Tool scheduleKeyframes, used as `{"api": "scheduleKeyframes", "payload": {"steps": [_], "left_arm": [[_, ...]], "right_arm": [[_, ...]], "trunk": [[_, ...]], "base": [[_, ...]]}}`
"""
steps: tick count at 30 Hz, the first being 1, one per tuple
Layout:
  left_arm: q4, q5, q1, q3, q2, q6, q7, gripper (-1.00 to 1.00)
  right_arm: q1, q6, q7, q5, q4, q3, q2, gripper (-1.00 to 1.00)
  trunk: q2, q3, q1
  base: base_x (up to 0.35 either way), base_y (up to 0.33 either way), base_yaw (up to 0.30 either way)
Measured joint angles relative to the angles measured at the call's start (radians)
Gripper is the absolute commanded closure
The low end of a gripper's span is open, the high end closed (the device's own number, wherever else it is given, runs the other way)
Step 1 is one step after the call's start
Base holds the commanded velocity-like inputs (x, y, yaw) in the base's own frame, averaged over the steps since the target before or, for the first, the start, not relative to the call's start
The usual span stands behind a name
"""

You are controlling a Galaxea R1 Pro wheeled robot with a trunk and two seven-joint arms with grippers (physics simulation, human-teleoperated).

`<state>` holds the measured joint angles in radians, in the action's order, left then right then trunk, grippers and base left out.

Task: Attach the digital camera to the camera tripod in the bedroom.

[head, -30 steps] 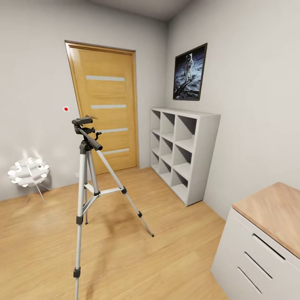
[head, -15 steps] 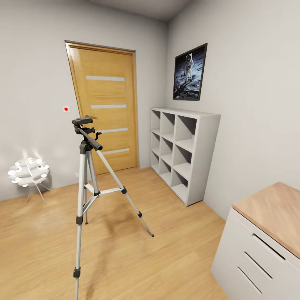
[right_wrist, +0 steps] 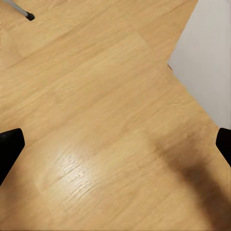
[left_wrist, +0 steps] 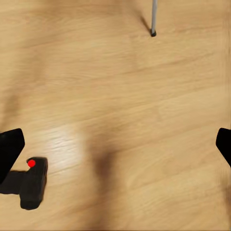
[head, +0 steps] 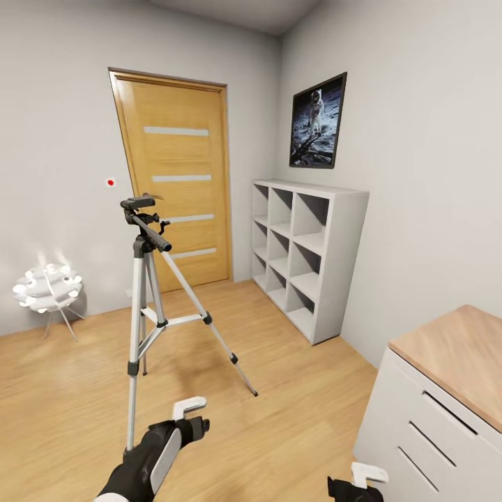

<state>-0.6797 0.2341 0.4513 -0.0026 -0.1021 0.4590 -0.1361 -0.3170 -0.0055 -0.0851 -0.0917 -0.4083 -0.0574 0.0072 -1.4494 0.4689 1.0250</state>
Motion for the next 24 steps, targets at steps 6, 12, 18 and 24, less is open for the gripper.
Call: {"api": "scheduleKeyframes", "payload": {"steps": [6, 12, 18, 24], "left_arm": [[-0.009, 0.001, 0.005, -0.001, -0.014, -0.001, -0.016, -1.00], [-0.004, -0.001, 0.005, -0.003, -0.016, -0.002, -0.020, -1.00], [0.006, -0.002, 0.005, -0.011, -0.015, -0.001, -0.022, -1.00], [-0.004, -0.002, 0.005, -0.013, -0.012, 0.000, -0.023, -1.00]], "right_arm": [[0.000, -0.005, 0.005, 0.003, -0.004, 0.003, 0.001, -1.00], [0.000, -0.008, 0.006, 0.004, -0.005, 0.005, 0.001, -1.00], [0.000, -0.010, 0.008, 0.004, -0.005, 0.005, 0.001, -1.00], [0.000, -0.010, 0.010, 0.004, -0.005, 0.005, 0.000, -1.00]], "trunk": [[0.000, 0.000, 0.000], [0.000, 0.000, 0.000], [0.000, 0.000, 0.000], [0.000, 0.000, 0.000]], "base": [[0.000, 0.000, 0.000], [0.000, 0.000, 0.000], [0.000, 0.000, 0.000], [0.000, 0.000, 0.000]]}}
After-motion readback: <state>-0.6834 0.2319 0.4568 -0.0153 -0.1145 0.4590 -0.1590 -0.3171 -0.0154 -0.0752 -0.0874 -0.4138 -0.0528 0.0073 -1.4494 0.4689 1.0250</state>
